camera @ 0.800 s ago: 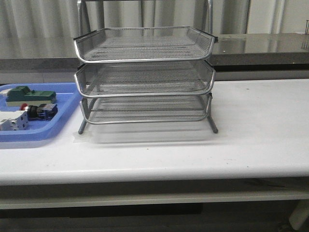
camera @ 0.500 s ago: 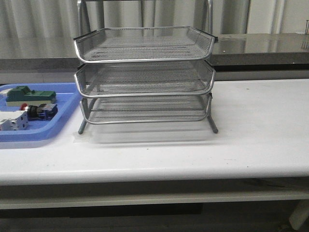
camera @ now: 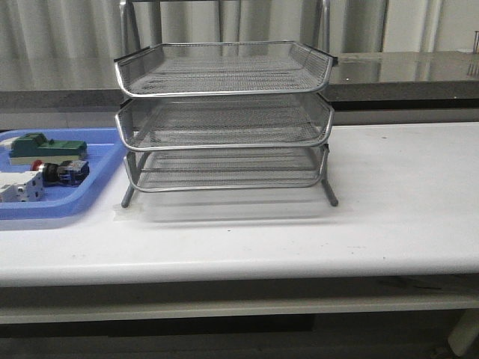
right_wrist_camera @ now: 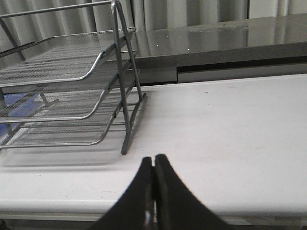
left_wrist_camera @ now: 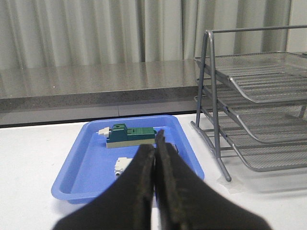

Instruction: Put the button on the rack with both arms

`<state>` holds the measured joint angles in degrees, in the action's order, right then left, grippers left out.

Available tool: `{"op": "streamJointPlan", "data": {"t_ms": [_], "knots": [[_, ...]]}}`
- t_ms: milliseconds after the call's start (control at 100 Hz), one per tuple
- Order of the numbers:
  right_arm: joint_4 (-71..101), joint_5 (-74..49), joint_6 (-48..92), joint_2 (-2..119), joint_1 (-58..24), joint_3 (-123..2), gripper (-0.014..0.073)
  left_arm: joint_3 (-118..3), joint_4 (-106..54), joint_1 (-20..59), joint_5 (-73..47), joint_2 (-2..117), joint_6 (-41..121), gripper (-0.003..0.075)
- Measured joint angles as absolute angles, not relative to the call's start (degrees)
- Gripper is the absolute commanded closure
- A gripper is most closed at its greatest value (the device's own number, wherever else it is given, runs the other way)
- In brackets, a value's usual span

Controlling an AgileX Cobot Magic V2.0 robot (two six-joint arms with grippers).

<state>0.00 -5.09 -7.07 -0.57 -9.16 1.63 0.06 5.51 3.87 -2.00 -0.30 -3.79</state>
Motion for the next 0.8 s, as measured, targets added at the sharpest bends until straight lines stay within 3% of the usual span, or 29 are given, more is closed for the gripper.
{"op": "streamJointPlan", "data": {"t_ms": [420, 800], "knots": [[3.5, -4.3, -7.1, -0.6, -9.2, 1.3, 0.0651, 0.1, 5.5, 3.9, -2.0, -0.3, -3.8, 0.0716], [6.2, -20.5, -7.1, 4.2, -9.2, -13.3, 0.0651, 0.1, 5.5, 3.9, -2.0, -0.3, -3.8, 0.0716]]}}
